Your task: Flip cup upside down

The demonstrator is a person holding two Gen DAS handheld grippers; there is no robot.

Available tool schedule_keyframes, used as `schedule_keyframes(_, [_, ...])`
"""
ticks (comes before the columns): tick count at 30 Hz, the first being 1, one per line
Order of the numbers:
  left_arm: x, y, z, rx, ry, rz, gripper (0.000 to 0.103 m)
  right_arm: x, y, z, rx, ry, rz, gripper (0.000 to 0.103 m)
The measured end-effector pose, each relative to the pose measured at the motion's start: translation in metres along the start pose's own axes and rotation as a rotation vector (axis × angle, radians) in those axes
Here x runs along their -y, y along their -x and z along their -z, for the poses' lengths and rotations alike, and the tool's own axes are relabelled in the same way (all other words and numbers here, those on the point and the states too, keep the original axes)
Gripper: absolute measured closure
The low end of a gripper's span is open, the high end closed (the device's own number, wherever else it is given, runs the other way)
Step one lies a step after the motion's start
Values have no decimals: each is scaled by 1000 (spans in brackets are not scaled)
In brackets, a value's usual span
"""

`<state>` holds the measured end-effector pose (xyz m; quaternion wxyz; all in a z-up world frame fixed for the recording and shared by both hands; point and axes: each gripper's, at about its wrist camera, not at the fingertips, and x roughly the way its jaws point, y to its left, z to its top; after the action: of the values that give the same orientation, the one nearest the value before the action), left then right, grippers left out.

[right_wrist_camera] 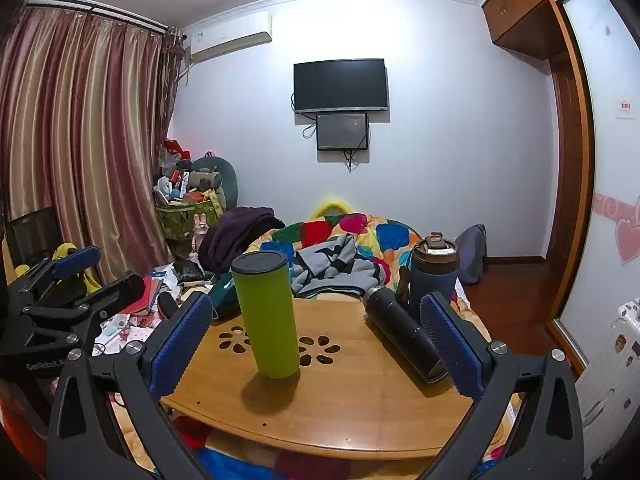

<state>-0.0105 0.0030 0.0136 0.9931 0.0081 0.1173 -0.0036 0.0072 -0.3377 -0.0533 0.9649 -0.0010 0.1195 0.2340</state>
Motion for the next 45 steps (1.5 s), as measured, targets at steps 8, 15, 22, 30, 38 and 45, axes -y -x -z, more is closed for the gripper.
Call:
schedule_keyframes(8, [-3, 2, -2, 0, 9, 9, 0, -4, 5, 0, 9, 5, 1, 0])
schedule_keyframes(15, [1, 5, -3, 4, 3, 6, 0, -3, 5, 1, 10, 3, -1, 0])
schedule_keyframes(22, [1, 5, -2, 5, 2, 5, 0, -4, 6, 1, 10, 3, 0, 0])
schedule_keyframes(30, [2, 5, -3, 5, 2, 5, 0, -4, 6, 0, 9, -3, -1, 0])
schedule_keyframes(38, [1, 6, -2, 5, -1, 9, 0, -3, 5, 1, 7, -2, 1, 0])
schedule_keyframes(45, [2, 5, -3, 0, -1, 23, 0, -3, 5, 2, 6, -5, 1, 0])
